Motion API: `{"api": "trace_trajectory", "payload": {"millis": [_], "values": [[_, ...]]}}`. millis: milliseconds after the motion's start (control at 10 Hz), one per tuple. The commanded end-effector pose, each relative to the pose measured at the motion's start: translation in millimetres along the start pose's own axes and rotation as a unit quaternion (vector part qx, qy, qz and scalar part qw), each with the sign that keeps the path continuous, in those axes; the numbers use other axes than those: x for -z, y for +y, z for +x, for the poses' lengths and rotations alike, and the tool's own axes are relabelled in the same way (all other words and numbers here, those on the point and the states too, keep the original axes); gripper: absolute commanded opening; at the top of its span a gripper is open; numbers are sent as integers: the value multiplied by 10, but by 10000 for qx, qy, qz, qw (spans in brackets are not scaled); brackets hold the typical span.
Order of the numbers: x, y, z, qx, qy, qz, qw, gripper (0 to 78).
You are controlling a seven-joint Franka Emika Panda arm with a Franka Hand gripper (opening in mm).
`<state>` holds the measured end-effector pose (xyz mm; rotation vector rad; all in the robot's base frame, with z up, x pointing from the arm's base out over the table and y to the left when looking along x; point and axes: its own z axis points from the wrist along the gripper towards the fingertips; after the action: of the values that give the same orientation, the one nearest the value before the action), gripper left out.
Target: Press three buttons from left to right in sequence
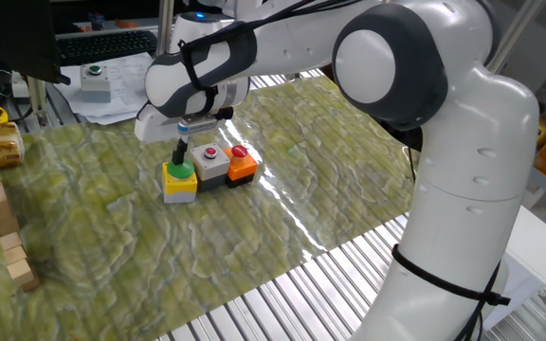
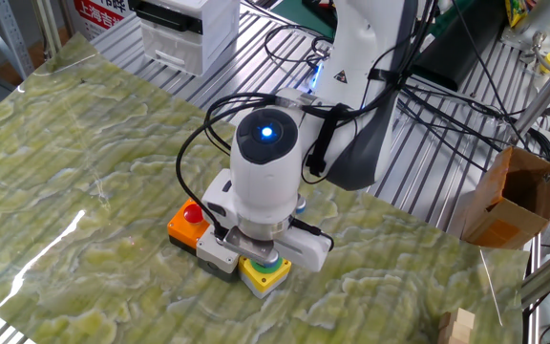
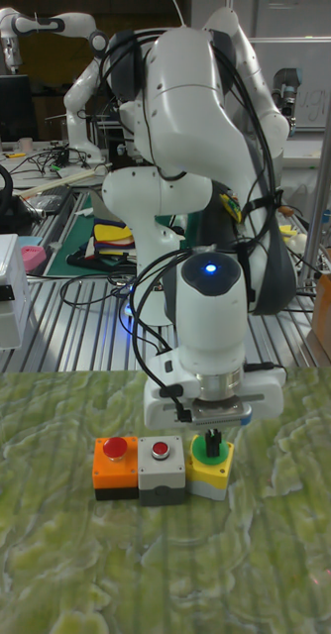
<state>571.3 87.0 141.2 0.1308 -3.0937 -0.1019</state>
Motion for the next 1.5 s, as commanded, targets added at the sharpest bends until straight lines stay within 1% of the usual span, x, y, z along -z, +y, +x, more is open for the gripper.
{"api": "trace_trajectory", "payload": {"millis": [100, 200, 300, 400, 700, 900, 1000, 1100, 1200, 1500], "values": [[-98, 52, 135, -47, 166, 62, 9998, 14], [132, 61, 110, -59, 191, 59, 9998, 14], [316, 55, 102, -60, 304, 51, 9995, 14], [408, 28, 116, -51, 352, 47, 9994, 14], [480, -18, 178, -41, 363, 70, 9993, 14], [609, -107, 306, 9, 364, 50, 9993, 14], [631, -124, 333, 5, 342, 59, 9994, 14], [690, -173, 399, 18, 319, 60, 9995, 14], [715, -196, 430, 20, 315, 59, 9995, 14], [714, -192, 441, 63, 338, 62, 9994, 14]]}}
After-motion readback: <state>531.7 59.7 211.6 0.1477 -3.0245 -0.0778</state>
